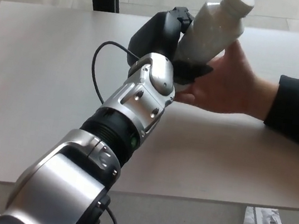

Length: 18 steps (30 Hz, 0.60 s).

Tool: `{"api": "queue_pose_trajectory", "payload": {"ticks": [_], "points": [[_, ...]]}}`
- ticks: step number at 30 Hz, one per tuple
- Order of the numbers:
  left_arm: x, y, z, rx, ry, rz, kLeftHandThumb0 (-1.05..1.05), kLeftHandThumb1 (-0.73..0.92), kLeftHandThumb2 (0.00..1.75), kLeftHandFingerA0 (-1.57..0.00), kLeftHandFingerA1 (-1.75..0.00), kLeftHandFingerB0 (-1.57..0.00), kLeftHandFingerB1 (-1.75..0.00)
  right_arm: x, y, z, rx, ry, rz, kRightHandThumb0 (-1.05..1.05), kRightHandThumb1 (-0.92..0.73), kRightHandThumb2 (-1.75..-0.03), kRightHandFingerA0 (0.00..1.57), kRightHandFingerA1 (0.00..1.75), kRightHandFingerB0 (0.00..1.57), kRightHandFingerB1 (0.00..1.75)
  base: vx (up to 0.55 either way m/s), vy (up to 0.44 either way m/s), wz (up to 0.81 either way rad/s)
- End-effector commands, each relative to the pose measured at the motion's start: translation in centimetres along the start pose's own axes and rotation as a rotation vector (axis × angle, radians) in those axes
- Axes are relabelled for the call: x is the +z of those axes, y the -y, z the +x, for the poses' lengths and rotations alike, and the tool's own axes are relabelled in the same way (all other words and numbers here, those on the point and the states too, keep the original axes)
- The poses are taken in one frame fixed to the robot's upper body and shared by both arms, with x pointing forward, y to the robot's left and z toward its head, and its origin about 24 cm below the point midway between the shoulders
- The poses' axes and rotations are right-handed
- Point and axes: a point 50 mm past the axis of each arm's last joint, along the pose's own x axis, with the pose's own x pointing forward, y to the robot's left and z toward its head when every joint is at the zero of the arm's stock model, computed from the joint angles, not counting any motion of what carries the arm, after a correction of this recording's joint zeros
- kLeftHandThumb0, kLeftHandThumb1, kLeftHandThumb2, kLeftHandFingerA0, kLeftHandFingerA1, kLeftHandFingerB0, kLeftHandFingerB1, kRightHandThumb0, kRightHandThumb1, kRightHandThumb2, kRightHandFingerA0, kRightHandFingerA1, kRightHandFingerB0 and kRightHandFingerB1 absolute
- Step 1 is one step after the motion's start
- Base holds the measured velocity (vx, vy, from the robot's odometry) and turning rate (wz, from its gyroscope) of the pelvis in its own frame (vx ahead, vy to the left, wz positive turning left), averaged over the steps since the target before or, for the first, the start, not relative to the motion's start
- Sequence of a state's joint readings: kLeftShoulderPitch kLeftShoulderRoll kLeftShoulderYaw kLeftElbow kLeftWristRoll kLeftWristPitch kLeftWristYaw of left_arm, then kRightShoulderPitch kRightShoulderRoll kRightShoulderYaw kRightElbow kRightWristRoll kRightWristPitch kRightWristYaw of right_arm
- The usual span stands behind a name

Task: Pick up a bottle and hand it

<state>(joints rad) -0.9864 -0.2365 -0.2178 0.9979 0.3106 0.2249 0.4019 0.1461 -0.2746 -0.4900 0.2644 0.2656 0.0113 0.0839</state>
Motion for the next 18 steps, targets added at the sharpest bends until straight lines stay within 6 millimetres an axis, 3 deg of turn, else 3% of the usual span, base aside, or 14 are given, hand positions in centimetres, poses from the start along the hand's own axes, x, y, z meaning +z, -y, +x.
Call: {"api": "queue_pose_trajectory", "payload": {"ticks": [1, 2, 3, 4, 6, 8, 9, 10, 13, 14, 15, 16, 17, 18], "points": [[0.01, 0.37, -0.19, 0.009, 0.000, -0.007, -0.16, 0.75, 0.69, -0.79, -1.28, -0.75, -0.67, 0.04, 0.22, -0.04, -0.004, -0.008, 0.001, -0.57, -0.65, -0.62, 0.65, 0.79, 0.38, 0.51, 0.00, 0.000, 0.00], [0.27, 0.34, -0.06, -0.008, -0.034, -0.002, -0.36, 0.64, 0.60, -0.79, -1.32, -0.29, -0.42, -0.04, 0.26, 0.03, -0.001, -0.012, 0.025, -0.57, -0.64, -0.62, 0.69, 0.77, 0.39, 0.50, 0.00, 0.000, 0.00], [0.43, 0.36, 0.00, -0.031, -0.057, -0.008, -0.42, 0.61, 0.58, -0.73, -1.23, -0.17, -0.36, -0.03, 0.26, 0.04, 0.001, -0.010, 0.005, -0.62, -0.48, -0.97, 0.77, 0.88, 0.32, 0.60, 0.00, 0.000, 0.00], [0.47, 0.37, 0.09, -0.064, -0.077, 0.016, -0.53, 0.48, 0.82, -0.58, -0.89, -0.02, -0.30, -0.05, 0.26, 0.04, -0.003, -0.013, 0.004, -0.59, -0.64, -0.62, 0.90, 0.98, 0.38, 0.51, 0.00, 0.000, 0.00], [0.40, 0.38, 0.15, -0.094, -0.102, 0.032, -0.58, 0.45, 0.82, -0.36, -0.70, 0.00, -0.18, -0.05, 0.27, 0.02, -0.006, -0.010, 0.002, -0.59, -0.65, -0.62, 0.93, 0.93, 0.39, 0.51, 0.00, 0.000, 0.00], [0.24, 0.48, 0.10, -0.134, -0.139, 0.048, -0.69, 0.38, 0.78, -0.01, -0.40, 0.00, -0.11, -0.04, 0.30, 0.08, -0.012, -0.007, 0.013, -0.55, -0.63, -0.63, 0.57, 0.79, 0.41, 0.50, 0.00, 0.000, 0.00], [0.23, 0.48, 0.09, -0.136, -0.142, 0.051, -0.69, 0.38, 0.78, -0.01, -0.40, 0.00, -0.11, -0.05, 0.29, 0.08, -0.016, -0.007, 0.019, -0.55, -0.63, -0.63, 0.57, 0.79, 0.41, 0.50, 0.00, 0.000, 0.00], [0.15, 0.45, 0.09, -0.140, -0.148, 0.061, -0.74, 0.41, 0.79, 0.00, -0.30, 0.00, -0.07, -0.05, 0.30, 0.06, -0.016, -0.017, 0.018, -0.57, -0.65, -0.60, 0.84, 0.85, 0.39, 0.48, 0.00, 0.000, 0.00], [0.10, 0.41, 0.09, -0.148, -0.161, 0.075, -0.85, 0.45, 0.79, 0.00, -0.23, 0.00, 0.00, -0.10, 0.47, 0.00, -0.015, -0.023, 0.030, -0.58, -0.62, -0.61, 0.72, 0.78, 0.39, 0.50, 0.00, 0.000, 0.00], [0.08, 0.30, 0.12, -0.150, -0.161, 0.078, -0.88, 0.46, 0.79, 0.00, -0.23, 0.00, 0.00, -0.08, 0.46, 0.00, -0.017, -0.027, 0.007, -0.59, -0.64, -0.62, 0.95, 1.02, 0.37, 0.50, 0.00, 0.000, 0.00], [0.11, 0.15, 0.18, -0.150, -0.166, 0.085, -0.88, 0.47, 0.80, 0.00, -0.23, 0.00, 0.00, -0.06, 0.41, 0.00, -0.018, -0.027, 0.001, -0.59, -0.63, -0.61, 0.89, 0.91, 0.37, 0.49, 0.00, 0.000, 0.00], [0.13, 0.06, 0.21, -0.151, -0.169, 0.085, -0.88, 0.47, 0.81, 0.00, -0.22, 0.00, 0.00, -0.03, 0.40, -0.01, -0.017, -0.024, 0.003, -0.62, -0.47, -0.95, 0.79, 0.87, 0.33, 0.59, 0.00, 0.000, 0.00], [0.14, -0.08, 0.25, -0.150, -0.170, 0.076, -0.89, 0.47, 0.81, 0.00, -0.24, 0.00, 0.00, -0.01, 0.41, -0.04, -0.007, -0.020, 0.014, -0.56, -0.64, -0.62, 0.70, 0.81, 0.36, 0.48, 0.00, 0.000, 0.00], [0.15, -0.17, 0.27, -0.149, -0.168, 0.072, -0.88, 0.47, 0.81, 0.00, -0.25, 0.00, 0.00, -0.09, 0.49, 0.06, -0.011, -0.026, 0.013, -0.58, -0.64, -0.60, 0.77, 0.79, 0.38, 0.48, 0.00, 0.000, 0.00]]}}
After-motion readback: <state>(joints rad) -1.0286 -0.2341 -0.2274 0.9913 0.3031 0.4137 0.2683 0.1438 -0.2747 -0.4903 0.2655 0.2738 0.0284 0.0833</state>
